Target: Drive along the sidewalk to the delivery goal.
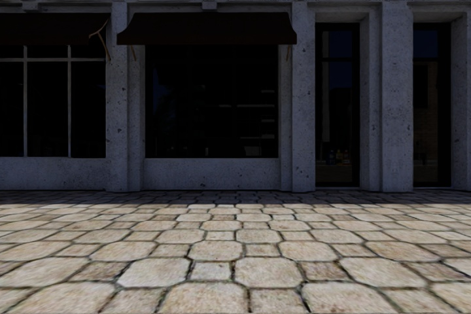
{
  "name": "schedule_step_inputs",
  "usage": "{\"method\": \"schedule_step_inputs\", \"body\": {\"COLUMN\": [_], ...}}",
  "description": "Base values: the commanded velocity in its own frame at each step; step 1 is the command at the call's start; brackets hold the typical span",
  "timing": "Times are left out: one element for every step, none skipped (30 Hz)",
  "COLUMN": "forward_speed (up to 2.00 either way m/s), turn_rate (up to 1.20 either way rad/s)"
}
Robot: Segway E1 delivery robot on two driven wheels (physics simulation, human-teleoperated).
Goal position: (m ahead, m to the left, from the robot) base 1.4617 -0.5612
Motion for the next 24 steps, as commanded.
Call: {"method": "schedule_step_inputs", "body": {"forward_speed": [1.39, 1.39, 1.39, 1.39, 1.39, 1.38, 1.38, 1.38, 1.38, 1.38, 1.38, 1.38, 1.38, 1.38, 1.38, 1.38, 1.38, 1.38, 1.38, 1.39, 1.39, 1.39, 1.39, 1.39], "turn_rate": [0.0, 0.0, 0.0, 0.0, 0.0, 0.0, 0.0, 0.0, 0.0, 0.0, 0.0, 0.0, 0.0, 0.0, 0.0, 0.0, 0.0, 0.0, 0.0, 0.0, 0.0, 0.0, 0.0, 0.0]}}
